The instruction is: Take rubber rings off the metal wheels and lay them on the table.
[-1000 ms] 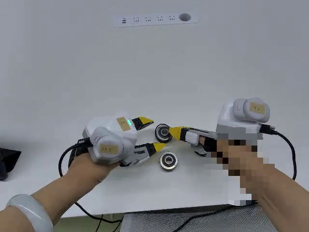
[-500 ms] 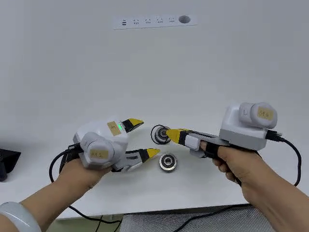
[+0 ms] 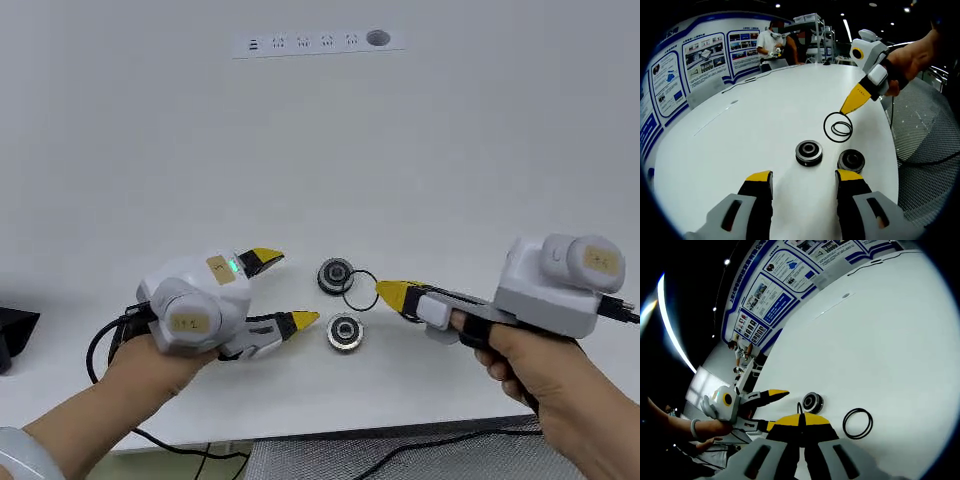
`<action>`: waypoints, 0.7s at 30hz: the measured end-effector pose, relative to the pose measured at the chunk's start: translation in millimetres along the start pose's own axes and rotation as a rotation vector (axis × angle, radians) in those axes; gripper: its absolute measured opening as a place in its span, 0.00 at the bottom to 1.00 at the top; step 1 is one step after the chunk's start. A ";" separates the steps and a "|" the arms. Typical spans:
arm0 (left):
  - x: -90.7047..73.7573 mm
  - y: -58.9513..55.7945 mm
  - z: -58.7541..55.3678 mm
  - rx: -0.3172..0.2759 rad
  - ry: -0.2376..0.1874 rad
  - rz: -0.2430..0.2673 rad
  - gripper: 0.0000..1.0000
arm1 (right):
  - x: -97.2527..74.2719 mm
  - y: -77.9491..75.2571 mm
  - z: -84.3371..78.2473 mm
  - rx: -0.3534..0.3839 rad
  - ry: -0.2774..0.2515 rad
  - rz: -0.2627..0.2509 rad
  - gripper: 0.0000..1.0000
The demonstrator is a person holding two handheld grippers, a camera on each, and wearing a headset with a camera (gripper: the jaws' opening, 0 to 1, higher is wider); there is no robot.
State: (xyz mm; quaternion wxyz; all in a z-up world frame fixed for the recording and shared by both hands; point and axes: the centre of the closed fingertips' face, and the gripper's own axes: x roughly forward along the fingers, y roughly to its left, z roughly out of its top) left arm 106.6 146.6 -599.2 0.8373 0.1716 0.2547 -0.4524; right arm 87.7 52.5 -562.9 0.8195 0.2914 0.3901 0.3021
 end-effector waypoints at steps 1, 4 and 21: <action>-0.2 0.1 -0.3 -0.001 0.000 0.000 0.51 | -3.2 -5.4 0.1 0.007 -0.004 -0.014 0.02; -0.5 -0.1 -1.5 -0.002 0.003 0.001 0.51 | -9.6 -19.9 0.7 0.013 -0.009 -0.044 0.02; -1.3 -0.3 -4.0 0.001 0.015 0.002 0.49 | -17.6 -55.4 -6.8 -0.049 0.033 -0.178 0.03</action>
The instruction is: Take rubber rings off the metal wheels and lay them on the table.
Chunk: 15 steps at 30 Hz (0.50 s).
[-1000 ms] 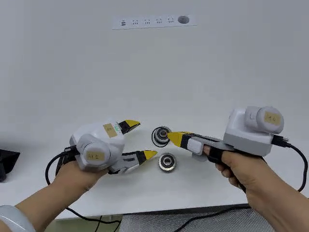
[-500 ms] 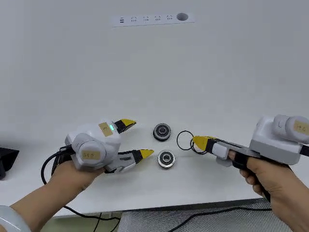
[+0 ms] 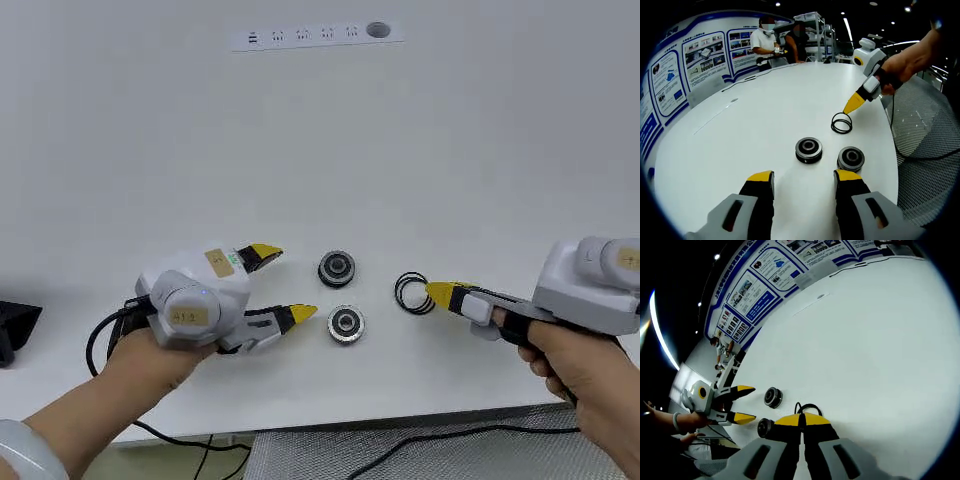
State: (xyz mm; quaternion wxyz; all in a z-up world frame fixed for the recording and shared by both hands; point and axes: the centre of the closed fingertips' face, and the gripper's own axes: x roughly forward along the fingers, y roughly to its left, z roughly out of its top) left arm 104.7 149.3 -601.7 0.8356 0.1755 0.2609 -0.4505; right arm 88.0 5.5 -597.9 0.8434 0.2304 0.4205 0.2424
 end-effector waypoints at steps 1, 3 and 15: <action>-0.1 0.0 0.3 0.000 0.000 0.001 0.49 | 0.1 -2.3 -0.5 -0.021 0.006 -0.012 0.03; -0.2 0.3 0.3 0.000 0.000 0.002 0.48 | 1.1 -3.4 -1.0 -0.046 0.013 -0.019 0.03; 0.5 1.1 1.9 0.001 -0.003 0.002 0.48 | 0.7 -10.0 -0.3 -0.217 0.042 -0.081 0.12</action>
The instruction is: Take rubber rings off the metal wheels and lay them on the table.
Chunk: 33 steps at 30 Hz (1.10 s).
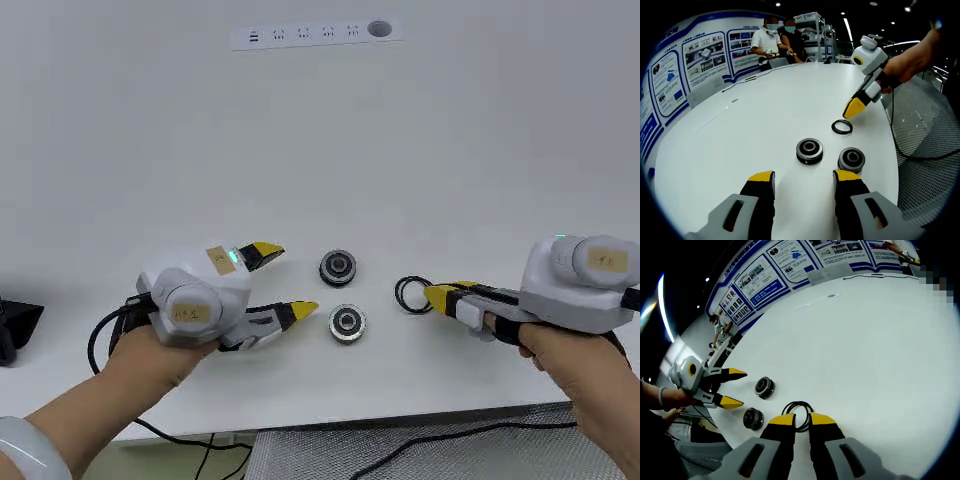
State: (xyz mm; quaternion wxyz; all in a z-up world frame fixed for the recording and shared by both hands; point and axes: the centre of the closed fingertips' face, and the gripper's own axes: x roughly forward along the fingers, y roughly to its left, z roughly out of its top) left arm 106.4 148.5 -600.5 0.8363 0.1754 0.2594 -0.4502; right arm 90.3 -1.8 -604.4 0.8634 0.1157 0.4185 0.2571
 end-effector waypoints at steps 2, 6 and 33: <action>-0.1 -0.1 -0.1 0.001 0.003 0.000 0.47 | -0.3 -3.5 1.5 -0.039 -0.001 -0.026 0.18; 0.8 -0.6 1.7 0.005 0.001 -0.002 0.47 | 1.3 -0.4 8.0 -0.073 -0.017 -0.026 0.20; 19.9 -7.4 33.5 0.023 -0.042 -0.035 0.24 | 32.7 45.7 27.8 -0.028 -0.056 0.113 0.21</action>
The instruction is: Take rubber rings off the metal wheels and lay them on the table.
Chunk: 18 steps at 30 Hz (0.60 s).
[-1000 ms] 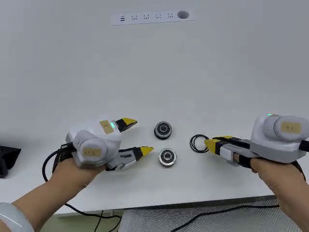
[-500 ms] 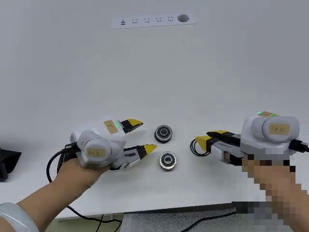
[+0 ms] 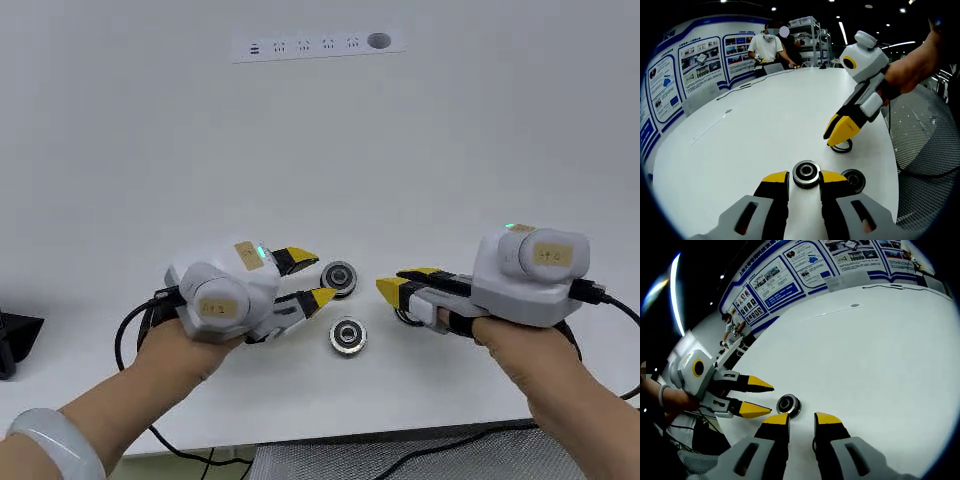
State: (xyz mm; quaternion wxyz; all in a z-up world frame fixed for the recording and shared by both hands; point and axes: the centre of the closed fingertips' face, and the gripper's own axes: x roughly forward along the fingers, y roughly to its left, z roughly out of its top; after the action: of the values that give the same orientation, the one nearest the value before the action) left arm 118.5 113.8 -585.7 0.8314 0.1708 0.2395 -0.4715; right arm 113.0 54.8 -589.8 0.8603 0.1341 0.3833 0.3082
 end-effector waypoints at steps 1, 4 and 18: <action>1.2 -0.3 0.2 0.001 0.002 -0.002 0.23 | 0.8 0.7 0.0 0.007 -0.002 0.004 0.21; 5.7 -1.2 0.4 0.006 0.010 -0.008 0.20 | 3.7 2.7 -1.6 0.026 0.001 0.013 0.21; 17.5 -5.6 -1.3 0.024 0.062 -0.029 0.15 | 8.7 4.6 -4.8 0.104 0.000 0.032 0.20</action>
State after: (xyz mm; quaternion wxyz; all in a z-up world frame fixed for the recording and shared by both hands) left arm 121.2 99.3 -596.9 0.8145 0.1918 0.2622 -0.4806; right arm 112.0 63.8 -595.9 0.8471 0.1849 0.3965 0.3017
